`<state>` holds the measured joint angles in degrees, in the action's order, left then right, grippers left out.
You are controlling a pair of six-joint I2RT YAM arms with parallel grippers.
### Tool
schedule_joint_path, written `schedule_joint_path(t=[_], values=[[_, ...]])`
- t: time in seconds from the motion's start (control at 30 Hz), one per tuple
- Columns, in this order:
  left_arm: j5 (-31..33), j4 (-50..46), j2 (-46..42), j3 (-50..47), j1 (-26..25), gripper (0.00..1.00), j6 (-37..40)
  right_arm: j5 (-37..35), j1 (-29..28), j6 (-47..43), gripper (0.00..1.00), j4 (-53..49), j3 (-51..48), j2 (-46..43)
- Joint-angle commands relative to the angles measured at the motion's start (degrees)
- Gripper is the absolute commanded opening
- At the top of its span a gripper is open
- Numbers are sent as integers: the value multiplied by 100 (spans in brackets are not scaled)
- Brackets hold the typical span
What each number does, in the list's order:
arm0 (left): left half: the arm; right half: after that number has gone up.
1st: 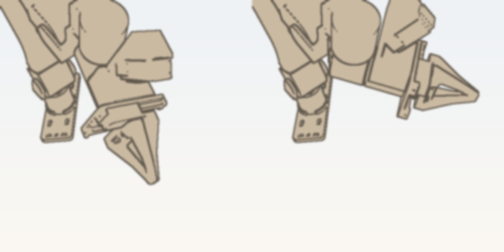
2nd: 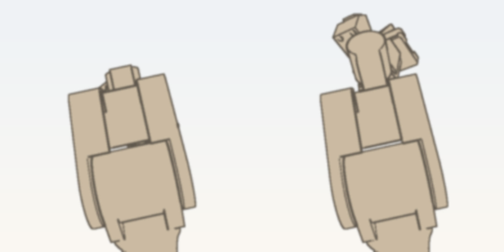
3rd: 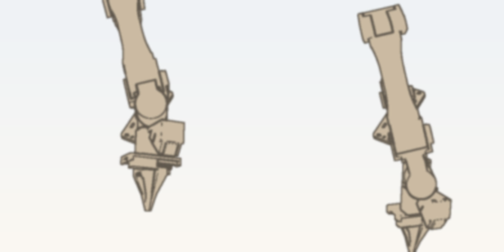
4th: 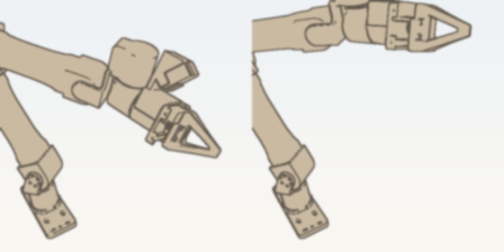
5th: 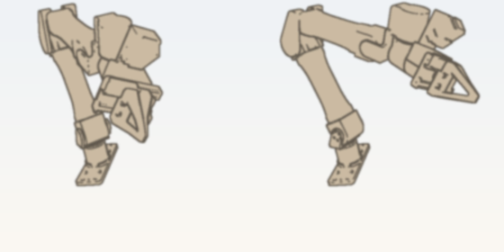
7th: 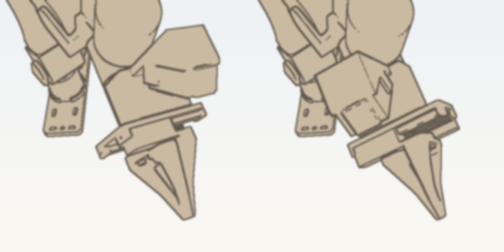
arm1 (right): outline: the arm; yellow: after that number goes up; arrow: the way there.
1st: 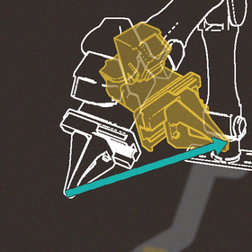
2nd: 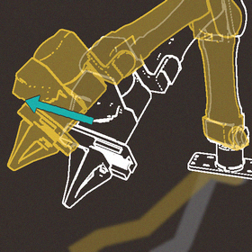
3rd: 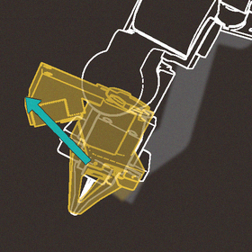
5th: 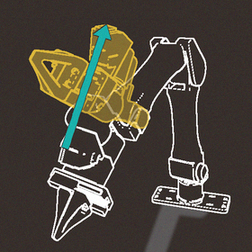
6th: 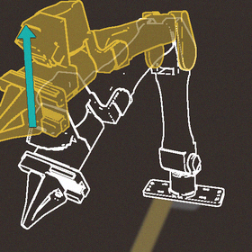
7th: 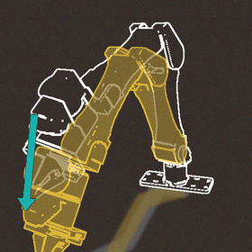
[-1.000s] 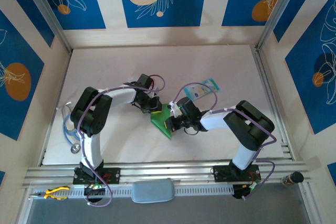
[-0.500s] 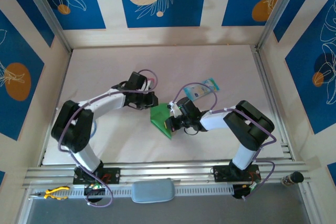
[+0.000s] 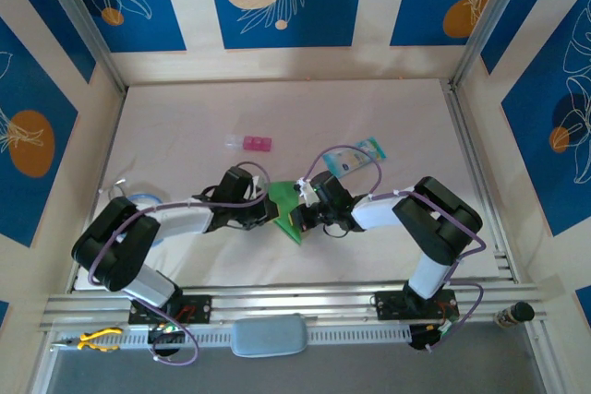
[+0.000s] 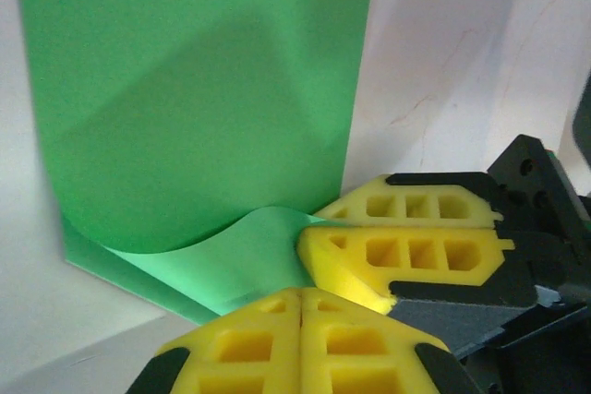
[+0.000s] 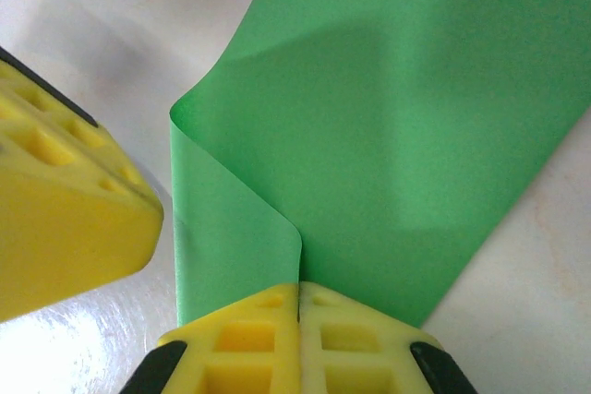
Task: Fold a paper plane with a square sheet of paper (pick it up from the middle)
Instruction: Third fold the triangle at the center of the table.
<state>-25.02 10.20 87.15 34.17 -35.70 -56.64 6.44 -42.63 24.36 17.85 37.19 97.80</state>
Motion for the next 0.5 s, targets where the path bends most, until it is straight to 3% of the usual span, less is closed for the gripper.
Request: schedule_joint_path(t=[0.0, 0.13, 0.47], values=[[-34, 683, 45, -180, -45, 1, -373, -146, -26, 63, 2, -123, -44, 176], [-165, 1340, 294, -349, -72, 1, -682, -195, -27, 60, 2, -123, -47, 178], [-140, 1422, 423, -470, -94, 0, -761, -226, -28, 44, 2, -141, -71, 176]])
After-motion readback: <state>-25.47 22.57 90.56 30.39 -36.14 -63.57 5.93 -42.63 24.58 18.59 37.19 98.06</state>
